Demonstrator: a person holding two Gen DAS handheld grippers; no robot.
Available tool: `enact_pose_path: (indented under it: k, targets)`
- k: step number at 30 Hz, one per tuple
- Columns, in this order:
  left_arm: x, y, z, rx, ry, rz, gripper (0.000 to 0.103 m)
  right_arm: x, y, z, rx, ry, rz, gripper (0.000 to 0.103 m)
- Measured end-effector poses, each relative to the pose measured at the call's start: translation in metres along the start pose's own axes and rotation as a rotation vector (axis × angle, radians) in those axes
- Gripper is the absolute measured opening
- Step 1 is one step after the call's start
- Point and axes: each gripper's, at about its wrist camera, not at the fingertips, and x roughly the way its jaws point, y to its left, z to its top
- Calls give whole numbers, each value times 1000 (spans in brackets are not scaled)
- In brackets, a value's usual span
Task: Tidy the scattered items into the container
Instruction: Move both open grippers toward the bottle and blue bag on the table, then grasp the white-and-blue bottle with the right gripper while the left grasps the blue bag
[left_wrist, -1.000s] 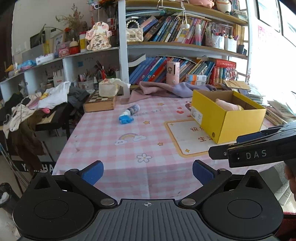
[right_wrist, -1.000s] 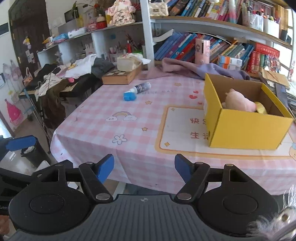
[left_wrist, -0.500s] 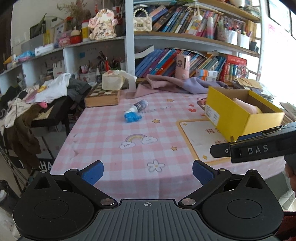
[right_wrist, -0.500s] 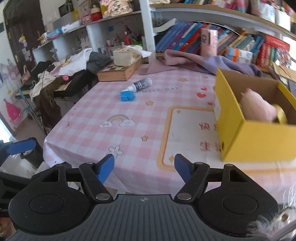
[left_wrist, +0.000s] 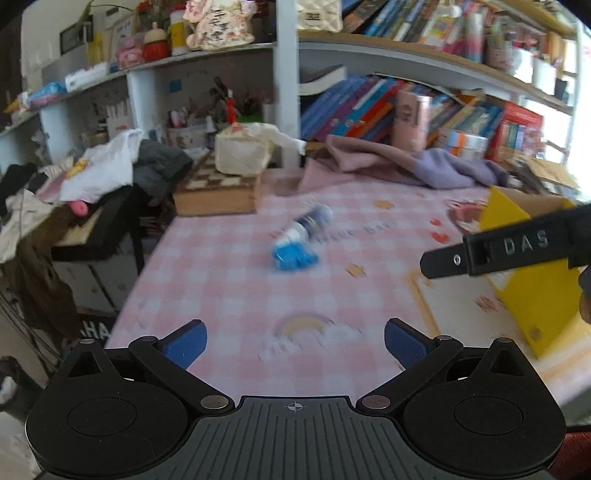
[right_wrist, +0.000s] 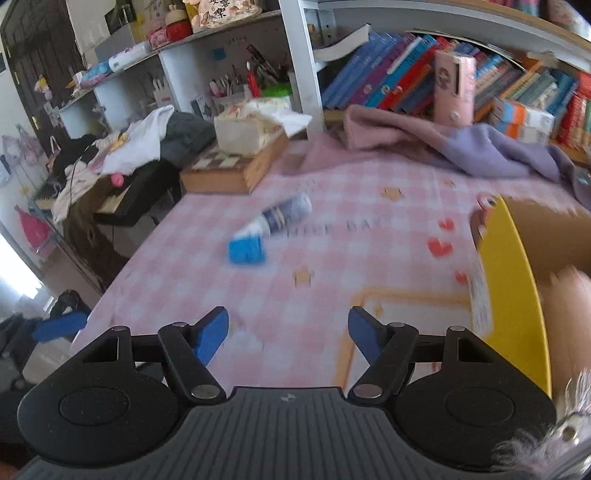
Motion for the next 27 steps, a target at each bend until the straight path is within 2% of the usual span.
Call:
enact_pose_path:
  k: [6, 11, 15, 18, 23, 27]
  targets:
    - [44, -5, 24, 5, 16, 1, 103, 43, -9, 40, -7, 28, 55, 71]
    - [83, -7, 42, -7, 27, 15, 103, 81, -17, 70, -56, 115, 82, 71]
    - [111, -10, 54, -27, 16, 40, 102, 98, -21, 87, -78, 118, 113, 71]
    - [134, -13, 58, -57, 50, 53, 101, 117, -26, 99, -66, 142, 127, 72]
    - [164, -9, 58, -165, 76, 107, 92, 148, -31, 111, -9, 183, 153, 72]
    - [175, -15, 60, -147, 96, 112, 84, 166, -32, 114, 55, 220, 185, 70]
